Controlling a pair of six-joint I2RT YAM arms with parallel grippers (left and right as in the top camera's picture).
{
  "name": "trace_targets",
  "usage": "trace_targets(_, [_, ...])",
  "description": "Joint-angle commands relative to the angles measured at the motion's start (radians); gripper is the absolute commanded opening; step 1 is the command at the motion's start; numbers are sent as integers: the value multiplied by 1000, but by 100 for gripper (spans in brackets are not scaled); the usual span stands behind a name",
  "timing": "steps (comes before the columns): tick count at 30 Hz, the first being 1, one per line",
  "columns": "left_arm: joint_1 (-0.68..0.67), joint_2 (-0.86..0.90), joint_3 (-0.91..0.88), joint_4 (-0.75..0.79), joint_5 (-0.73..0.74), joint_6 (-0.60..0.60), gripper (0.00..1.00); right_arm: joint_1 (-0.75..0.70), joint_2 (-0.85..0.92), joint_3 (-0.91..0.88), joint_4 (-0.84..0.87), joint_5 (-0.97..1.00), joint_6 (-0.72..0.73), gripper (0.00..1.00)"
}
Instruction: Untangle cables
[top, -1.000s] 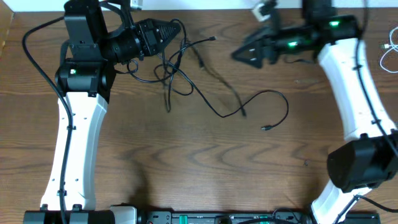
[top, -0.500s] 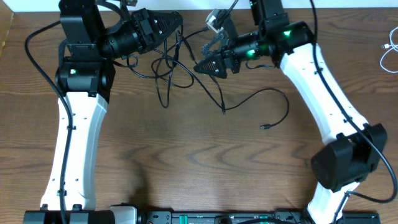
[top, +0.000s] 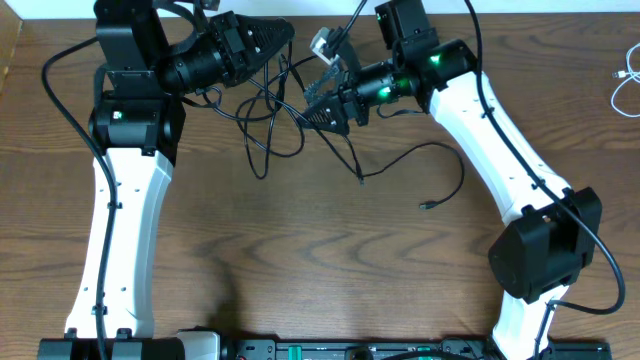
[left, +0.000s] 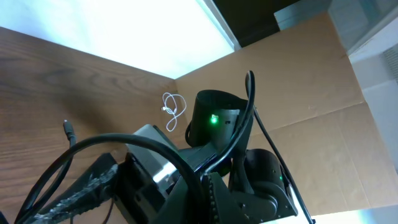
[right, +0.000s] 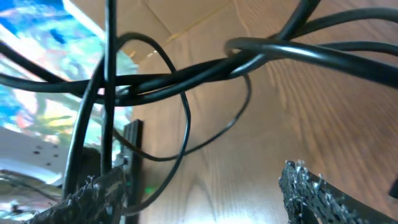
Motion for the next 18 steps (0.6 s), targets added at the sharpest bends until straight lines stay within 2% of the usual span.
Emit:
trace_targets(1, [0, 4, 3, 11, -3, 14, 8, -23, -3, 6, -18, -92, -22, 77])
trace_targets(9, [0, 4, 3, 11, -13, 12, 7, -39, -3, 6, -55, -96, -49, 77])
trace_targets(18, [0, 4, 3, 11, -13, 4, 7, 13, 2, 6, -4, -90, -59, 77])
